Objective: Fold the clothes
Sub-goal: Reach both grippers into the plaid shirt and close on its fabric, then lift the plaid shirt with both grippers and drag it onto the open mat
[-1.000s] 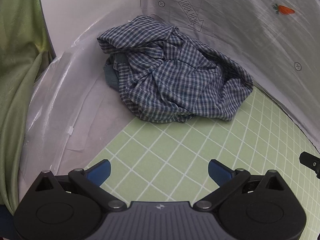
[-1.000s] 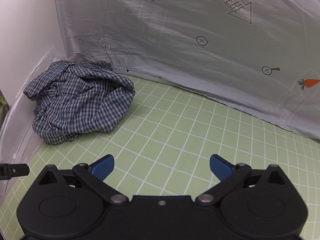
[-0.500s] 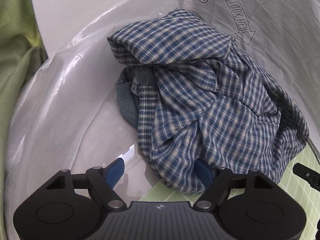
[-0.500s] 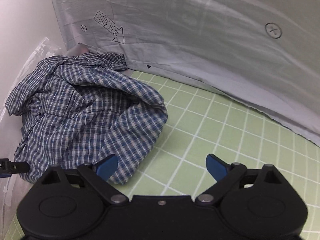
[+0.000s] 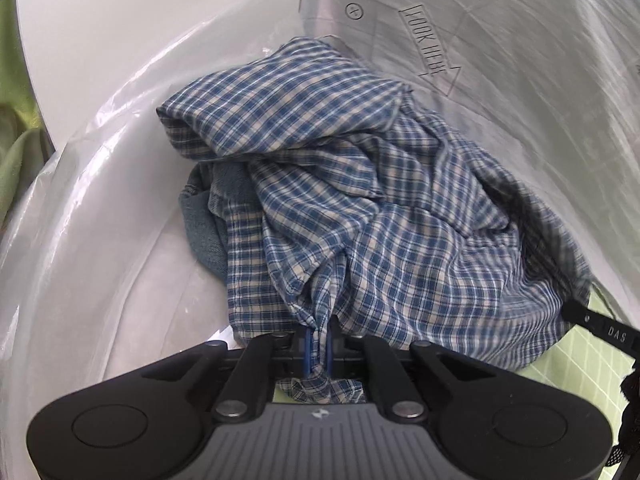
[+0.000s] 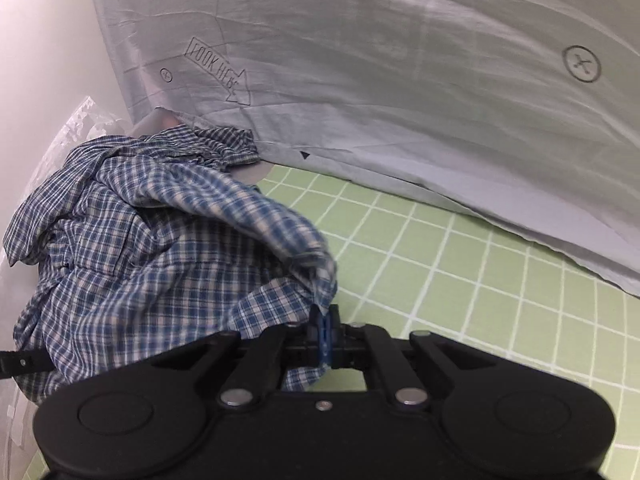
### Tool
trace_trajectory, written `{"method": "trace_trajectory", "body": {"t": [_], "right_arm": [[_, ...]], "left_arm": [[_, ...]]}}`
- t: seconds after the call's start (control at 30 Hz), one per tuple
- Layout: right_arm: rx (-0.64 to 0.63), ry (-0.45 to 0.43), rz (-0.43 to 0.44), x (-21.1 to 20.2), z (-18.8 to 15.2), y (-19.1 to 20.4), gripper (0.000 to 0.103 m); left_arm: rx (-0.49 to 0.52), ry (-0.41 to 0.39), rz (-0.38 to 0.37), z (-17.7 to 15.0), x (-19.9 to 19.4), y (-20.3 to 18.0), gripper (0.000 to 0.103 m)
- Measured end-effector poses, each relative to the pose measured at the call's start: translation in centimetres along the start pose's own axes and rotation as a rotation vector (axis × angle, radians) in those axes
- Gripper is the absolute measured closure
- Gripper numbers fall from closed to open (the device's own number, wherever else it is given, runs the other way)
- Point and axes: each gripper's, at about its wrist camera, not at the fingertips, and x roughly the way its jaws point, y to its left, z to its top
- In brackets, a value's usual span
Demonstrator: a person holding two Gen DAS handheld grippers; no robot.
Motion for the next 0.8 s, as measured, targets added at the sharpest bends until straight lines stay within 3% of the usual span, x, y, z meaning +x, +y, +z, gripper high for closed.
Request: {"method": "trace_trajectory", "body": {"t": [0.2,0.37,0.5,0.8], "right_arm": [[0.036,-0.051,-0.044,-5.3,-2.0,-2.4,0.102],[0.043,-0.1,-0.14,-11.6,-5.3,-4.7,0.102],[0.174,-0.092,-0.184,-16.8,-10.0,-8.1,0.102],[0.407,0.006,-0.441,-26.4,-25.3,-16.0,0.102]], "left_arm": [[0.056,-0.015,-0.053,-2.4,-4.1,-2.2,0.097],[0.09,0.001,-0.13,-5.9,-7.9,-4.2,0.097],[0.129,0.049,-0.227,-10.2,-10.7,-6.8,0.097],[0.29,0.24,-0.427,-22.7,-15.3,-15.5,0.089]]}}
